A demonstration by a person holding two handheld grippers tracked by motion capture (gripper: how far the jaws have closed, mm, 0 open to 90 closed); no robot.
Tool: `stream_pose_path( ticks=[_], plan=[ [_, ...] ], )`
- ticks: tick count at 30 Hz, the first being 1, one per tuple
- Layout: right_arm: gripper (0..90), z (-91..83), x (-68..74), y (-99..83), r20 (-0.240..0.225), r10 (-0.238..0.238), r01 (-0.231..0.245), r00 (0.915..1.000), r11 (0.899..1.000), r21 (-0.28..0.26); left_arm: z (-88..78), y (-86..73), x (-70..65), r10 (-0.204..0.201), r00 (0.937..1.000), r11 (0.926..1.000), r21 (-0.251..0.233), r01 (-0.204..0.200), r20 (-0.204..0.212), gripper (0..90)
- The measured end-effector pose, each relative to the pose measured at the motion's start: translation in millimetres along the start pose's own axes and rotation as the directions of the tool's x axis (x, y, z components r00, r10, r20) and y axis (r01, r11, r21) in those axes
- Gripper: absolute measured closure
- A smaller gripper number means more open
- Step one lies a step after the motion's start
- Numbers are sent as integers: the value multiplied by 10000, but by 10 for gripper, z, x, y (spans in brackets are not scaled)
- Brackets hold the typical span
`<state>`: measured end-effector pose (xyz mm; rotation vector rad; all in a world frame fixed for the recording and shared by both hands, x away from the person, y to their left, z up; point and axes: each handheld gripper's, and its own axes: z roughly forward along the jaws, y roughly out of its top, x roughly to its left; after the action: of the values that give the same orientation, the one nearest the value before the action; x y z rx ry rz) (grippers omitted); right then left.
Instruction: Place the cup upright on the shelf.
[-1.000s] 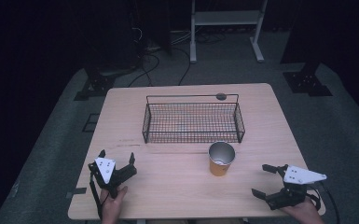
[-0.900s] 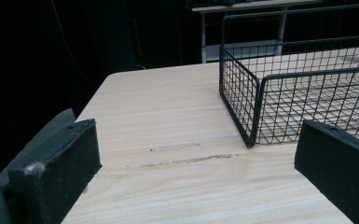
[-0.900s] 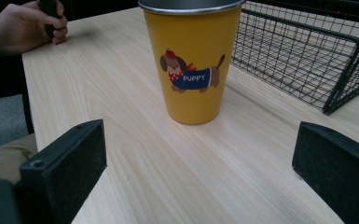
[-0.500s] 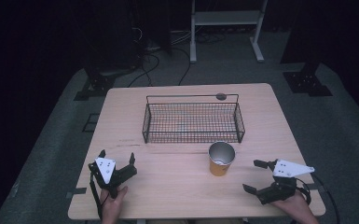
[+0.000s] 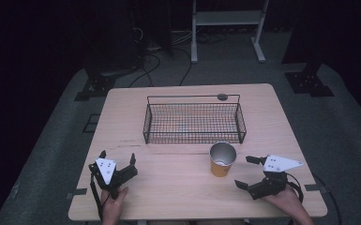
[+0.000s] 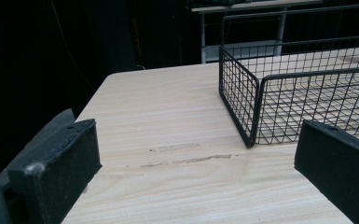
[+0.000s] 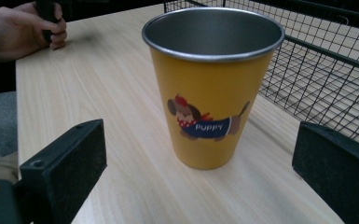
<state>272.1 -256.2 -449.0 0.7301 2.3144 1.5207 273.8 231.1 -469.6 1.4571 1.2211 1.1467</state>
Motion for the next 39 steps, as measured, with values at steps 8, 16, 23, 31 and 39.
stream_pose_path(
  ticks=[8,16,23,31,39],
  plan=[
    [24,129,-37,84,-49,83,-83,10000,10000,-41,0,0,0,0,10000,10000,-4,0,5,0],
    [24,235,-53,160,-74,53,-53,10000,10000,59,1,0,0,3,10000,10000,-6,-3,2,0],
    [24,328,-61,224,-158,38,-37,9999,10000,63,1,0,-5,53,10000,10000,-2,-53,11,0],
    [23,450,-78,275,-67,12,-10,10000,9995,303,1,0,-4,45,10000,10000,3,-45,10,0],
    [24,565,-76,303,-175,-35,40,9998,9995,305,0,0,-4,48,10000,10000,2,-48,9,0]
  ],
)
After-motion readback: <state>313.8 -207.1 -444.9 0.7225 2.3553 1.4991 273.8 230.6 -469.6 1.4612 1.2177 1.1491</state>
